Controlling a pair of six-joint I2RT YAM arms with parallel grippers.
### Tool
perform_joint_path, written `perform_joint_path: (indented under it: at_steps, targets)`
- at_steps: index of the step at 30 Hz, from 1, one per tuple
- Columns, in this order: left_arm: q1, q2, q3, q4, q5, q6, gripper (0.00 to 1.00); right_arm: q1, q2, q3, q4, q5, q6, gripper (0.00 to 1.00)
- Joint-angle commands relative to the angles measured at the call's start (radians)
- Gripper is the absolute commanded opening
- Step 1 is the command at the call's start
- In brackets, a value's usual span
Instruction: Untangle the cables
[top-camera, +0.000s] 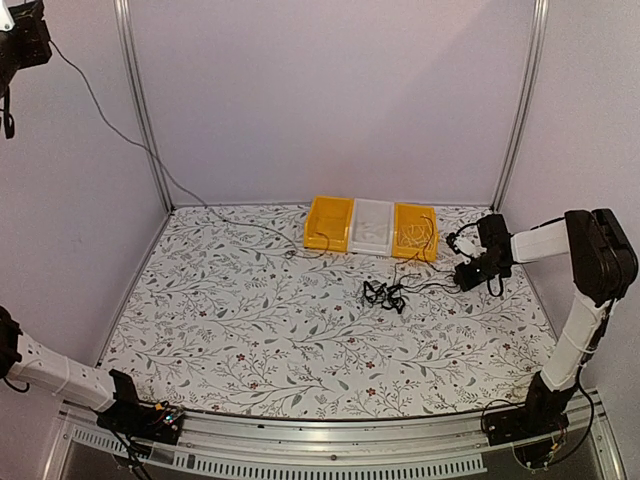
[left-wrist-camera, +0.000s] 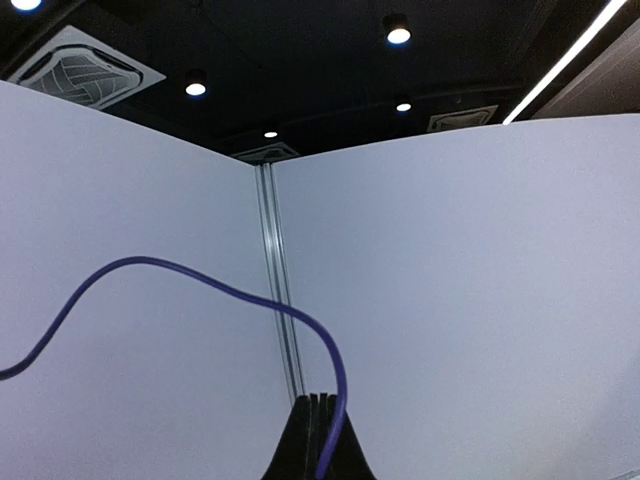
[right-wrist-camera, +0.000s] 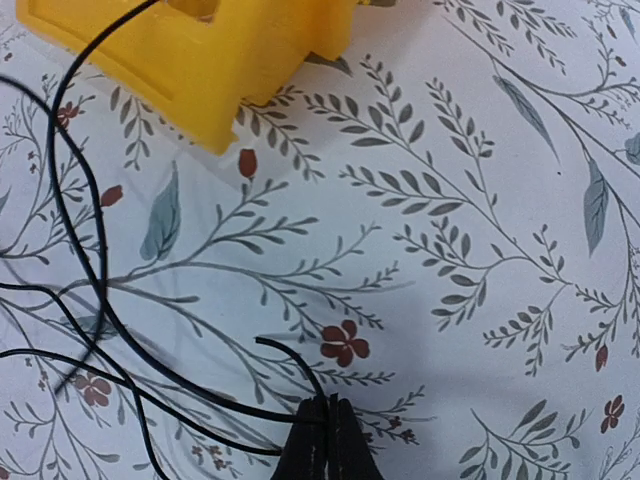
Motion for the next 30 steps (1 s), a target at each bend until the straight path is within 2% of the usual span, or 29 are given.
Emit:
perform_joint_path:
  at_steps: [1, 5, 10, 16, 19, 23, 30]
  targets:
    - [-0.002, 0.0, 0.009, 0.089, -0.026, 0.142, 0.0, -0.061, -0.006, -0.036, -0.043, 0.09, -0.035, 0.0]
    - [-0.003, 0.008, -0.033, 0.042, 0.003, 0.062, 0.0, -0.06, -0.017, -0.016, -0.066, 0.05, -0.042, 0.0]
    - [-0.002, 0.03, -0.076, -0.146, 0.071, -0.184, 0.0, -0.058, -0.071, 0.05, -0.137, -0.015, -0.041, 0.01]
    - [-0.001, 0.024, -0.153, -0.191, 0.125, -0.361, 0.0, -0.013, -0.219, 0.136, -0.259, -0.099, -0.044, 0.25]
    - [-0.001, 0.023, -0.174, -0.169, 0.15, -0.385, 0.0, 0.075, -0.324, 0.139, -0.285, -0.144, -0.086, 0.32]
    - [-0.001, 0.051, -0.16, -0.141, 0.196, -0.398, 0.0, 0.22, -0.424, 0.133, -0.273, -0.138, -0.115, 0.49]
    - [0.014, 0.111, -0.168, -0.139, 0.301, -0.486, 0.0, 0.326, -0.421, 0.185, -0.269, -0.229, -0.104, 0.53]
